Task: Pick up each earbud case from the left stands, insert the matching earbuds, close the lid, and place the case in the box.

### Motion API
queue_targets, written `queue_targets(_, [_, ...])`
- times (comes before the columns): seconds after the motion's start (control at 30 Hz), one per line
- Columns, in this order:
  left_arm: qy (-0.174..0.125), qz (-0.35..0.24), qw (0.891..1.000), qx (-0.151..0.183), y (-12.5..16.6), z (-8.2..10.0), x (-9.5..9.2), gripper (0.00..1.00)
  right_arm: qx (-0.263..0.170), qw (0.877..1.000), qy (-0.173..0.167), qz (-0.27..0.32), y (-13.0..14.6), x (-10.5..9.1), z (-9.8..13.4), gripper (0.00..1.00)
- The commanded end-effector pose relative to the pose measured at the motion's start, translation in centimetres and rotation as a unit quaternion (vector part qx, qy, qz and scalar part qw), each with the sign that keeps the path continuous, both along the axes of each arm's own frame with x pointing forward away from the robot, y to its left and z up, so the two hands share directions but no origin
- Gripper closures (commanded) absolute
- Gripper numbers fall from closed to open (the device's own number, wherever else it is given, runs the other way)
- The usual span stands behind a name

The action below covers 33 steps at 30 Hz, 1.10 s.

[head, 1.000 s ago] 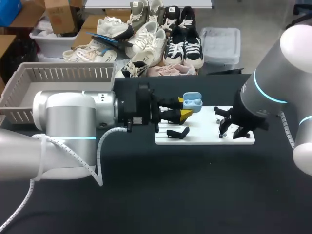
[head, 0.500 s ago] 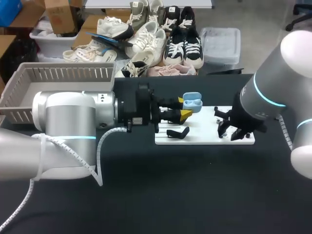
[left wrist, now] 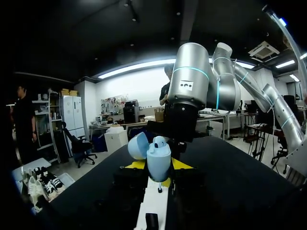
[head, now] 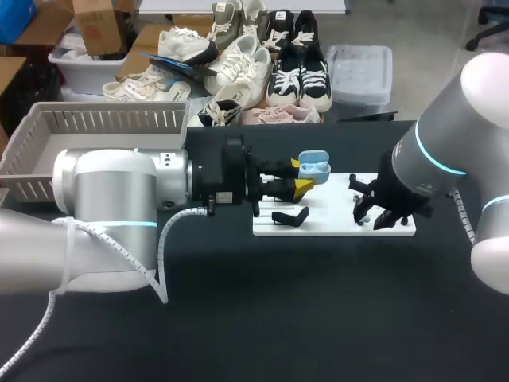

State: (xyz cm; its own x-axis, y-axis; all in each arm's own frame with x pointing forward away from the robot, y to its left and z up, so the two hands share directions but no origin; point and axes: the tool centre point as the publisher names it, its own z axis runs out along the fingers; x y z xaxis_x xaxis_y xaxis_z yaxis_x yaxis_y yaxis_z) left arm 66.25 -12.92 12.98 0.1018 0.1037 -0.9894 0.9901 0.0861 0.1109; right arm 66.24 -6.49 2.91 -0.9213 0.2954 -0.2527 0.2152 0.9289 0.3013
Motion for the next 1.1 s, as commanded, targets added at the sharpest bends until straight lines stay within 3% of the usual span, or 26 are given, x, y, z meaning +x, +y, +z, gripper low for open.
queue_targets(0.03, [-0.002,0.004,1.000,-0.002,-0.05,-0.07,-0.14,1.00,0.000,1.000,-0.003,-0.003,0.05,-0.03,-0.26,0.65])
queue_targets(1.1, [-0.002,0.004,1.000,-0.002,-0.05,-0.07,-0.14,1.00,0.007,1.000,0.002,0.002,0.45,0.80,-0.86,0.75])
